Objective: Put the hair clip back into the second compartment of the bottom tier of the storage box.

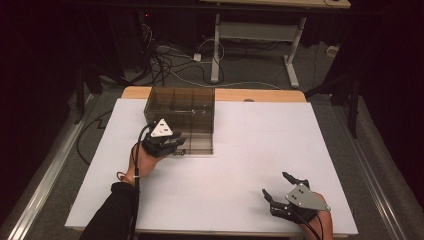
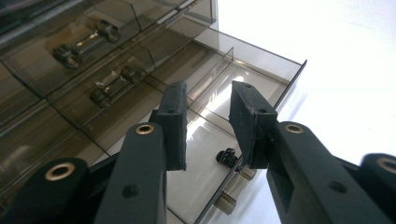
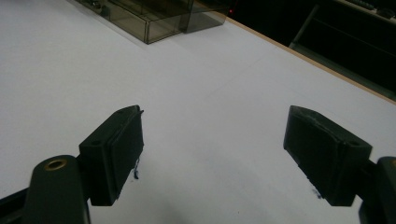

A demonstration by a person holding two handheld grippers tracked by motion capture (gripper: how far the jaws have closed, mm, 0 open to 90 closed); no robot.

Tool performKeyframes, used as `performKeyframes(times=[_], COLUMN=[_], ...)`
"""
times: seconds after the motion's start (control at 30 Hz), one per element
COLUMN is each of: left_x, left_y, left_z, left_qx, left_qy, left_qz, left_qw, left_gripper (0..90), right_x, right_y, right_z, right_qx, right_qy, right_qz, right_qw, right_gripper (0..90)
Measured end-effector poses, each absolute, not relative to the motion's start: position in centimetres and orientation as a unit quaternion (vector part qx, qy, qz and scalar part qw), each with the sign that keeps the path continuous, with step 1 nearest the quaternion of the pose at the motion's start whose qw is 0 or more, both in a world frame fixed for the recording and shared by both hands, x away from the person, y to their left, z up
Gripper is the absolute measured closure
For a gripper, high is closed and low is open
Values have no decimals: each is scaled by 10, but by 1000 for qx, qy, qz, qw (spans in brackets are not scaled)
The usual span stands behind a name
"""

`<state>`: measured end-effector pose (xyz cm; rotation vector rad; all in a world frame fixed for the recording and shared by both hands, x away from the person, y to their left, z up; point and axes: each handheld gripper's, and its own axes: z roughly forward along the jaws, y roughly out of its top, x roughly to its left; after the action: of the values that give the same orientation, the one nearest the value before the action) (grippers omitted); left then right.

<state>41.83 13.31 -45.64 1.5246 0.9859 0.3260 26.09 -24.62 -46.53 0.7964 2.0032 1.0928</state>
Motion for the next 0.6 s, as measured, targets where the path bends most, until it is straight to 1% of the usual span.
performKeyframes(times=[0.1, 0.23, 0.33, 0.4, 0.47, 0.6], left_x=[416, 414, 412, 412, 411, 410], left_y=[134, 134, 133, 131, 130, 127], left_z=[-454, -450, -449, -449, -448, -447], left_qx=[656, 650, 649, 645, 644, 633], left_qy=[416, 406, 404, 408, 407, 409], left_qz=[150, 153, 155, 171, 179, 190], left_qw=[611, 624, 626, 623, 623, 629], left_gripper=[586, 529, 452, 372, 352, 236], right_x=[261, 261, 261, 261, 261, 261], right_y=[-246, -247, -247, -246, -246, -246], right_z=[-465, -465, -465, -465, -465, -465], right_qx=[307, 307, 307, 307, 307, 307], right_qy=[775, 775, 776, 776, 776, 775], right_qz=[423, 423, 422, 422, 423, 423], right_qw=[355, 355, 355, 355, 354, 354], right_gripper=[200, 200, 200, 200, 200, 200])
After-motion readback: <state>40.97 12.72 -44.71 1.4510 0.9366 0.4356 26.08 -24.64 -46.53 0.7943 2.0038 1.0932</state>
